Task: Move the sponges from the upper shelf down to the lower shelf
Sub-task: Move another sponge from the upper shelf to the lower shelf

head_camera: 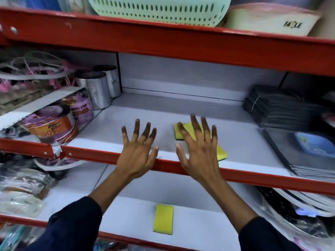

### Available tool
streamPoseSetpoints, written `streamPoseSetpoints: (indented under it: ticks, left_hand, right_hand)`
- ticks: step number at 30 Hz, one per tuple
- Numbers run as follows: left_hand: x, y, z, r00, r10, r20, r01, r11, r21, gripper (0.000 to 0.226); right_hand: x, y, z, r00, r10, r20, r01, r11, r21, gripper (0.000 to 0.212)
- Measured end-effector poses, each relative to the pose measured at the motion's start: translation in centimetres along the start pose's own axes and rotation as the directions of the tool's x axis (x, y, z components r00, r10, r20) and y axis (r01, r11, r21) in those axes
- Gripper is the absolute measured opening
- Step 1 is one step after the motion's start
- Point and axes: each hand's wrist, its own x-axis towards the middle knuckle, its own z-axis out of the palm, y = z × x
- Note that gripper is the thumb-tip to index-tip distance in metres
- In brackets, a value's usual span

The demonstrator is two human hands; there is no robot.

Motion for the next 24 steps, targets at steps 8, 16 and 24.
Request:
streamPoseSetpoints:
  ticks: [8, 16, 24]
  left_hand:
    - [0.0, 3.1, 0.8, 1.000, -0.019, -0.016, 0.019, 0.999, 0.036, 0.067]
    - [0.0, 3.0, 1.0, 0.999, -0.037, -0.010, 0.037, 0.999, 0.004, 0.067]
    - [0.0, 3.0, 1.4, 0.998, -0.039, -0.057, 0.039, 0.999, 0.010, 0.064]
  right_hand:
    - [4.8, 3.9, 2.1, 0.897, 0.187, 0.402, -0.144, 0.980, -0.134, 0.071]
    - [5.9, 4.0, 1.8, 0.841, 0.197, 0.503, -0.163, 0.980, -0.112, 0.066]
    - [1.4, 1.3, -2.5, 0.975, 0.219, 0.042, -0.220, 0.976, 0.007, 0.073]
